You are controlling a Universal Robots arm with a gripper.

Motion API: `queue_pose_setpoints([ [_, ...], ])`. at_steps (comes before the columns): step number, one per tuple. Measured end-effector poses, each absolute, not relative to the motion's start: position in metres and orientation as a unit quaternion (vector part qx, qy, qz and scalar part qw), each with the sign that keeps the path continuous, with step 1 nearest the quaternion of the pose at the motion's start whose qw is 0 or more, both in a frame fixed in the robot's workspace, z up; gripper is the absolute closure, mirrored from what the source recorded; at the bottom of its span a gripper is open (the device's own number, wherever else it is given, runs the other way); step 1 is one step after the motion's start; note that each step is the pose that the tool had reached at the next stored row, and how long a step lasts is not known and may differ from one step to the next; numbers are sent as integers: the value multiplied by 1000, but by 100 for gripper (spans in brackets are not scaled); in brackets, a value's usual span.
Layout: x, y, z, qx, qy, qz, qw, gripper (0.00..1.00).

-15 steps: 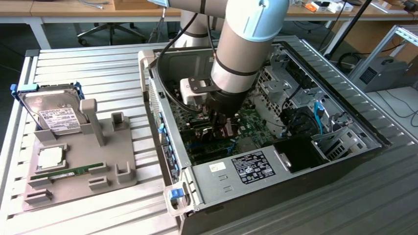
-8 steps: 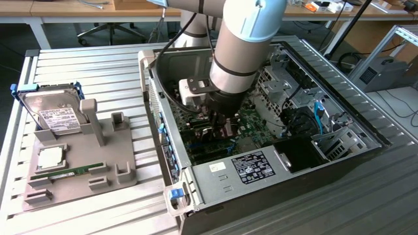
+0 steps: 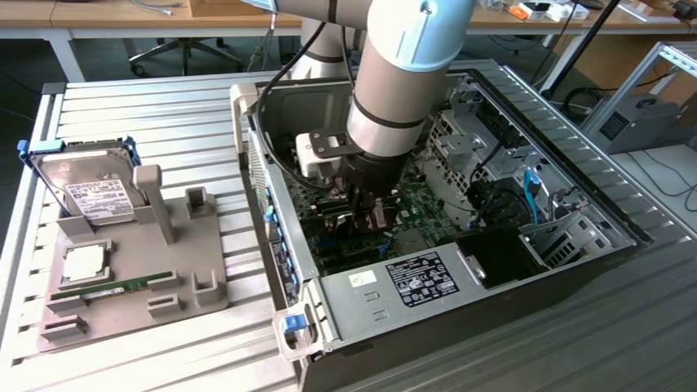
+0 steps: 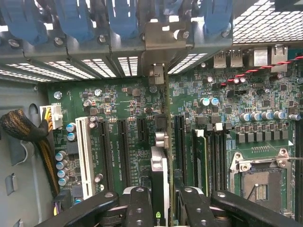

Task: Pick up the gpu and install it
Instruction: 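Insert the gpu into the slot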

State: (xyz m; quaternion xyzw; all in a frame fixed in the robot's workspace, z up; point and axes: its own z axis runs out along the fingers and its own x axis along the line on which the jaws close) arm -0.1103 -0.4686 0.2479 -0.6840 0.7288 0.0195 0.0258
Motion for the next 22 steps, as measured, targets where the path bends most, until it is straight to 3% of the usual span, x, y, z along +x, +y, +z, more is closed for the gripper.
queue_pose_setpoints([
  [22,-110,-469,245,-676,736,18,28,73],
])
